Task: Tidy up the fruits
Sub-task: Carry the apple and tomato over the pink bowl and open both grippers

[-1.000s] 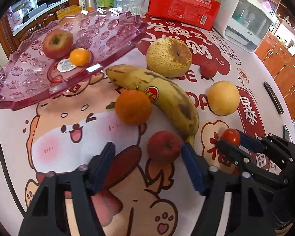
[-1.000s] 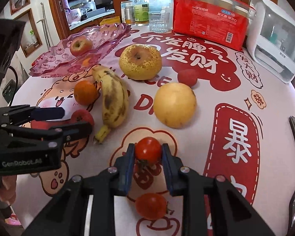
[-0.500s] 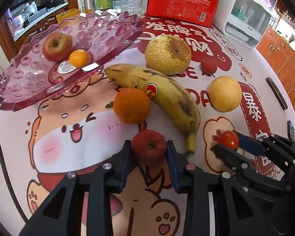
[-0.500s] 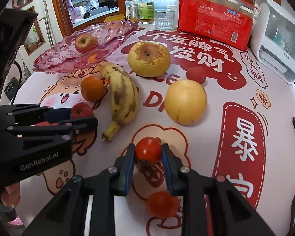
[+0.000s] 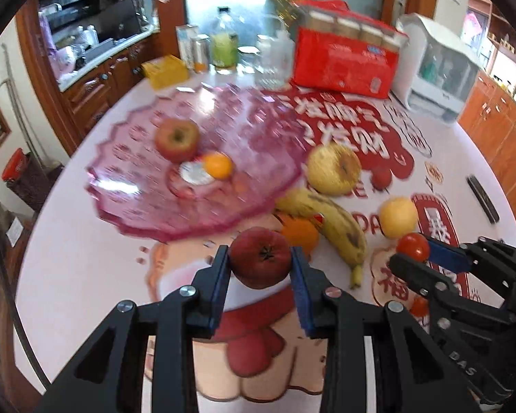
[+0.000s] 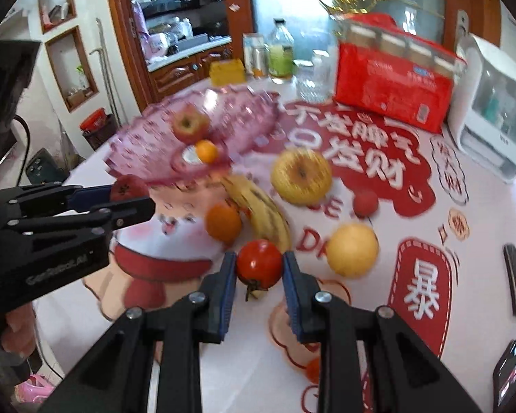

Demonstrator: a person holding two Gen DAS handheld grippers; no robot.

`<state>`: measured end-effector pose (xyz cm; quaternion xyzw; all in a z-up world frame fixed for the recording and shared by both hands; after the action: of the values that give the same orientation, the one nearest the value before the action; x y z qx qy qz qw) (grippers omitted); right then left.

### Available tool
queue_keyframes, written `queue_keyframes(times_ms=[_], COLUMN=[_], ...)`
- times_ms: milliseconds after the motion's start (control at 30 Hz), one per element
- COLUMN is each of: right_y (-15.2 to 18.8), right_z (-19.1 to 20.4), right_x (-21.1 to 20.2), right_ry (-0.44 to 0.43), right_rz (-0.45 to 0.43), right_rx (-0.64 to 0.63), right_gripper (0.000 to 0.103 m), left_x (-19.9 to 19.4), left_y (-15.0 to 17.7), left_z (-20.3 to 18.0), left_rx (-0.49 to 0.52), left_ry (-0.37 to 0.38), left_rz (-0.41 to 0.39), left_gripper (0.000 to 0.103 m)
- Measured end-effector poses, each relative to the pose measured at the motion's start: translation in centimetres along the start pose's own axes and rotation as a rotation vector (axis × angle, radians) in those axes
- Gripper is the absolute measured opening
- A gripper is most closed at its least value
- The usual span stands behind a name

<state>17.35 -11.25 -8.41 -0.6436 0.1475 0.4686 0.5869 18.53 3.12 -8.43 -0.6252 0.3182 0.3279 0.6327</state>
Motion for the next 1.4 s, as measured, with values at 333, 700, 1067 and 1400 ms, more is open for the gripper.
queue_keyframes(times_ms=[333,700,1067,1400], right_y=[-7.3,-14.1,-17.6,-15.3], right_z=[3.5,4.7,4.8,4.3], right_x=[-1.7,-1.1,4.0,10.1], right_ry=[-0.009,-0.012,-0.027,-0.033], right_rz=[-0.057,-0.082,-0.009,0.113], right_rx=[-0.048,-0.034,-0.010,-0.006], right_gripper=[0.027,0.027,0.027,0.027], left_x=[-1.4,0.1,5.3,10.3], left_y=[-5.0,-8.1,-9.4,-8.6], left_z=[5.0,8.7,10.7,10.5], left_rx=[-0.026,-0.084,-0.123,-0.112], left_ry=[-0.075,-0.100,-0.120,-0.138], left_rz=[-0.074,-0.073,0.010,0.095], left_gripper=[0.033,0.033,0.033,0.033])
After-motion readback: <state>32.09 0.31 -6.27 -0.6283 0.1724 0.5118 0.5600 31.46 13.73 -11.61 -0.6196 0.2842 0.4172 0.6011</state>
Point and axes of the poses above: each gripper's, at about its wrist camera, not at the fingertips, and x roughly the way its jaws point, z to its left, y to its underside, the point moved 4 cm from there along x, roughly the way its jaws point, and after that the axes turned 4 degrees about -y, right-handed, at the moved point
